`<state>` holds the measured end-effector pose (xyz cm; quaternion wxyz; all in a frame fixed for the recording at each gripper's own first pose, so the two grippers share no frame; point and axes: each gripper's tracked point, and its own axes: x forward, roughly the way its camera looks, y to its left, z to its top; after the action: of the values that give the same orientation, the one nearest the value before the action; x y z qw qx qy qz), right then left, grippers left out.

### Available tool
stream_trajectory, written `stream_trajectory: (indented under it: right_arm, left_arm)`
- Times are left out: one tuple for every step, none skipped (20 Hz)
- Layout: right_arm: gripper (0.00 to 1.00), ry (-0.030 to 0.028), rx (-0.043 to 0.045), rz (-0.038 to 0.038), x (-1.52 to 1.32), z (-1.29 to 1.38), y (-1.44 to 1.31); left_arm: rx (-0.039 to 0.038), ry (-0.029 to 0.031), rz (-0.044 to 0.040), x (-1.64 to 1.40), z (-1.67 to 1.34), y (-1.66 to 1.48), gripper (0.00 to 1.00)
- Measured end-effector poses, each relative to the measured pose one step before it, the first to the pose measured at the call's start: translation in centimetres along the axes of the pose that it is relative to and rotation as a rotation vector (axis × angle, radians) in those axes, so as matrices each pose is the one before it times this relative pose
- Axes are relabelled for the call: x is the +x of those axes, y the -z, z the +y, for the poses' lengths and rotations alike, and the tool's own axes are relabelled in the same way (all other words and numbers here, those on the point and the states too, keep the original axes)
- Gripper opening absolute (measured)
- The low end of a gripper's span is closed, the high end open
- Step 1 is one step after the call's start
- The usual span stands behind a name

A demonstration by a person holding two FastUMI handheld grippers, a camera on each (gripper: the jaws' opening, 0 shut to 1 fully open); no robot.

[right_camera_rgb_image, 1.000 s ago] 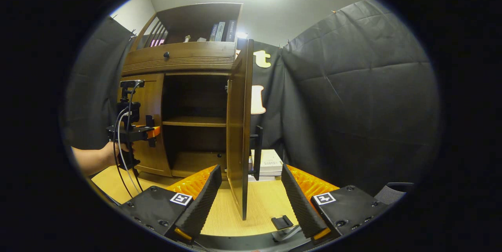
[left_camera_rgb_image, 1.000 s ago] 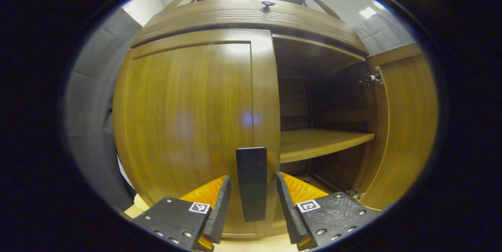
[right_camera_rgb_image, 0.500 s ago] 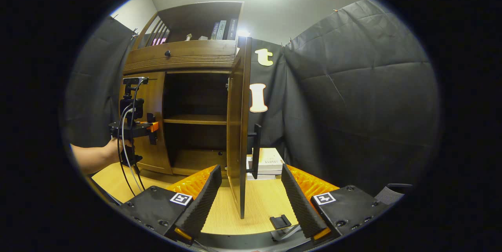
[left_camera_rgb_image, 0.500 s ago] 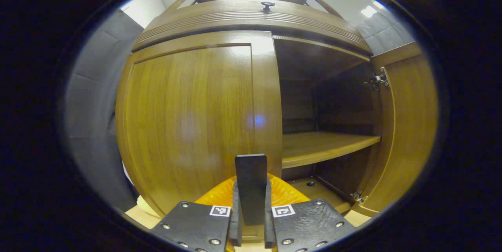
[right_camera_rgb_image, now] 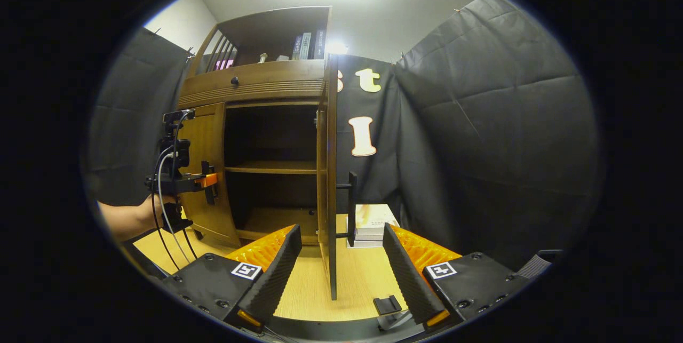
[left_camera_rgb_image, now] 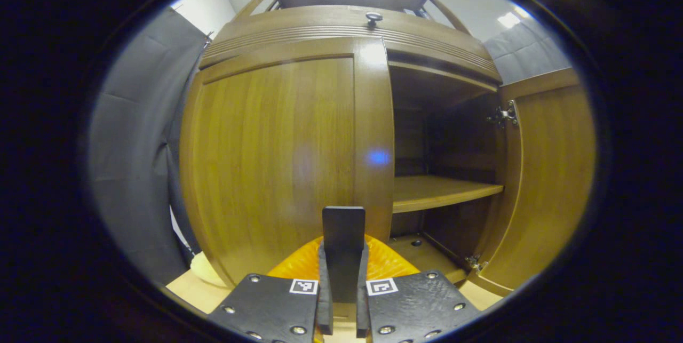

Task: Open the right door of the double-door shoe cabinet with the right hand, and open the left door with the left hand.

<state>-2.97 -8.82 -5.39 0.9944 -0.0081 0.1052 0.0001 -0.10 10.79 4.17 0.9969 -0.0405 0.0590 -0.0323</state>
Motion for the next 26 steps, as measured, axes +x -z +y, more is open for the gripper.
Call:
stream_trajectory:
  right_arm:
    - [0.96, -0.01130, 0.00306, -0.00457, -0.037, -0.117, -0.059]
    - [0.96, -0.01401, 0.00257, -0.00129, 0.006, -0.066, 0.081]
    - [0.96, -0.01234, 0.00123, 0.00223, 0.045, -0.036, 0.060]
    - [0.96, -0.01355, 0.00228, -0.00109, -0.032, -0.104, 0.048]
    - [0.96, -0.01428, 0.00474, 0.00078, -0.101, -0.104, 0.129]
    - [0.93, -0.01623, 0.00678, 0.00108, -0.028, -0.123, 0.122]
    - [0.96, -0.01758, 0.00706, -0.00014, -0.048, 0.024, 0.076]
    - [0.93, -0.01627, 0.00321, 0.00065, -0.077, 0.009, 0.206]
    - [0.93, -0.01521, 0.00008, 0.00455, -0.002, 0.050, 0.128]
    - [0.93, -0.01638, -0.00048, 0.00320, 0.044, 0.034, 0.137]
    - [0.95, -0.01623, -0.00103, 0.00197, -0.081, 0.143, 0.097]
    - [0.97, -0.01610, -0.00131, 0.00216, -0.013, 0.125, 0.139]
    - [0.99, -0.01382, -0.00258, 0.00018, -0.067, 0.152, 0.069]
    - [0.96, -0.01179, -0.00485, 0.00123, 0.085, 0.216, 0.014]
    - [0.96, -0.00922, -0.00411, 0.00283, 0.139, 0.283, -0.031]
    - [0.93, -0.00802, -0.00121, 0.00176, 0.028, 0.180, 0.114]
    - [0.96, -0.00756, 0.00187, -0.00176, 0.068, 0.357, -0.132]
    - [0.96, -0.00637, 0.00225, -0.00281, 0.091, 0.553, -0.201]
    - [0.96, -0.00707, 0.00059, -0.00287, 0.182, 0.607, -0.174]
    - [0.96, -0.00508, -0.00292, -0.00335, 0.191, 0.663, -0.113]
    - [0.96, -0.00215, -0.00581, -0.00465, 0.206, 0.676, -0.162]
    - [0.92, 0.00281, -0.00509, -0.00127, 0.265, 0.691, -0.083]
    - [0.92, 0.00474, 0.00126, 0.00209, 0.107, 0.725, -0.105]
    - [0.96, -0.00805, 0.00616, -0.00755, 0.006, 1.121, -0.270]
    - [0.96, -0.01220, -0.00189, -0.01125, -0.014, 1.271, -0.364]
    - [0.92, -0.00062, -0.01328, -0.00038, 0.174, 0.927, 0.033]
  left_arm:
    - [0.00013, -0.00695, 0.00403, 0.018, 0.063, 0.229, 0.19]
    - [-0.00120, -0.00736, 0.00488, 0.065, 0.040, 0.101, 0.18]
    - [-0.00224, -0.00754, 0.00347, 0.040, 0.067, 0.154, 0.19]
    - [-0.00245, -0.00852, 0.00130, 0.066, 0.035, 0.022, 0.19]
    - [-0.00025, -0.00978, 0.00234, -0.070, 0.107, -0.023, 0.18]
    - [0.00048, -0.01276, 0.00468, 0.045, 0.041, 0.007, 0.19]
    - [0.00251, -0.01334, 0.00134, -0.049, 0.185, 0.014, 0.19]
    - [0.00429, -0.01537, 0.00358, 0.046, 0.090, -0.115, 0.18]
    - [0.00165, -0.01482, 0.00297, 0.082, 0.163, 0.068, 0.18]
    - [0.00001, -0.01459, 0.00155, 0.112, 0.119, -0.074, 0.18]
    - [-0.00194, -0.01372, 0.00139, -0.111, 0.105, -0.165, 0.19]
    - [-0.00322, -0.01511, -0.00027, -0.055, 0.139, -0.247, 0.18]
    - [-0.00189, -0.01485, -0.00168, -0.092, 0.134, -0.218, 0.19]
    - [0.00316, -0.01354, -0.00386, -0.068, 0.030, -0.187, 0.19]
    - [0.00204, -0.01342, 0.00093, -0.080, 0.033, -0.057, 0.19]
    - [0.00626, -0.01021, 0.00118, -0.031, -0.002, -0.028, 0.18]
    - [0.00537, -0.00597, -0.00160, -0.096, -0.015, -0.069, 0.18]
    - [0.00751, -0.00327, -0.00305, 0.105, -0.050, -0.113, 0.18]
    - [0.00413, 0.00232, -0.00129, -0.207, 0.089, -0.102, 0.19]
    - [-0.00381, 0.01223, -0.00026, 0.073, -0.142, -0.220, 0.19]
    - [-0.00590, 0.01784, -0.00230, -0.069, -0.072, 0.003, 0.19]
    - [-0.00558, 0.01938, -0.00648, 0.062, -0.089, -0.157, 0.17]
    - [-0.00030, 0.01744, 0.00109, -0.197, -0.012, 0.017, 0.18]
    - [0.00419, 0.01449, 0.00145, -0.082, -0.097, -0.179, 0.19]
    - [0.00700, 0.01163, -0.00568, -0.103, -0.123, -0.326, 0.17]
    - [0.00382, 0.00942, 0.00201, 0.020, -0.094, -0.073, 0.18]
